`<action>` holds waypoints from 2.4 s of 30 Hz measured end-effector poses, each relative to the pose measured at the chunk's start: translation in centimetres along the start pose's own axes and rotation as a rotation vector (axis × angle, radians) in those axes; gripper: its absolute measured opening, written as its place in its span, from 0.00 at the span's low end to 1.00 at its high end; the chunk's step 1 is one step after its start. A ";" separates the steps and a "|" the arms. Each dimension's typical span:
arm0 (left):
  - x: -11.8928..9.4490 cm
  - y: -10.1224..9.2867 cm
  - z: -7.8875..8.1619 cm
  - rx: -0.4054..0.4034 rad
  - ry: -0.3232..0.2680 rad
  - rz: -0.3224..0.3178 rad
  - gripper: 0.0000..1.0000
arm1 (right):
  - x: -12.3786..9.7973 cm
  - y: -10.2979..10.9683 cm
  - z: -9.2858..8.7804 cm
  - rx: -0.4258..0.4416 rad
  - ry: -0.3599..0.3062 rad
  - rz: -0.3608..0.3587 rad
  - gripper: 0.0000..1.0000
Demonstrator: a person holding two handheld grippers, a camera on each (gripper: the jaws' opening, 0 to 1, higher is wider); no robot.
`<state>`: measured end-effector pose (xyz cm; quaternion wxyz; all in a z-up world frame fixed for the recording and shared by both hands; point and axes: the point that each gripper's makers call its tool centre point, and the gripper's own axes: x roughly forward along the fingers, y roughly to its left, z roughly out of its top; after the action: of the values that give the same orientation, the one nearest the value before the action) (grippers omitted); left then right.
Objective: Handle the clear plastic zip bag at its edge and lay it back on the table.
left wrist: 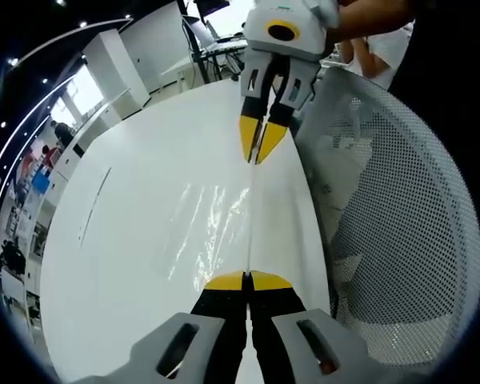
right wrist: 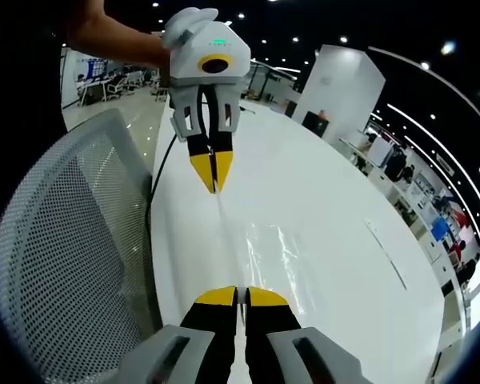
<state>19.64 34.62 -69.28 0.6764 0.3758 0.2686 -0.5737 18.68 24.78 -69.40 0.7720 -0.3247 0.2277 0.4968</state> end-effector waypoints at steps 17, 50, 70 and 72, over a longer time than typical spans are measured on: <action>-0.3 0.4 0.5 -0.002 -0.009 0.011 0.00 | -0.8 -0.7 -0.3 0.005 0.000 -0.012 0.00; -0.4 -0.4 1.2 0.113 -0.013 0.009 0.00 | -2.8 -2.0 1.4 0.053 -0.001 -0.014 0.10; -1.2 -0.6 2.7 0.123 -0.052 0.026 0.00 | -0.2 -0.5 3.0 0.024 0.001 0.046 0.11; -1.3 -0.7 3.1 0.124 -0.069 0.028 0.00 | 0.0 -0.4 3.0 0.034 0.000 0.049 0.10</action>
<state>18.51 32.80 -66.62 0.6688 0.4006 0.2037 -0.5923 19.16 26.86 -67.22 0.7651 -0.3058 0.2438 0.5115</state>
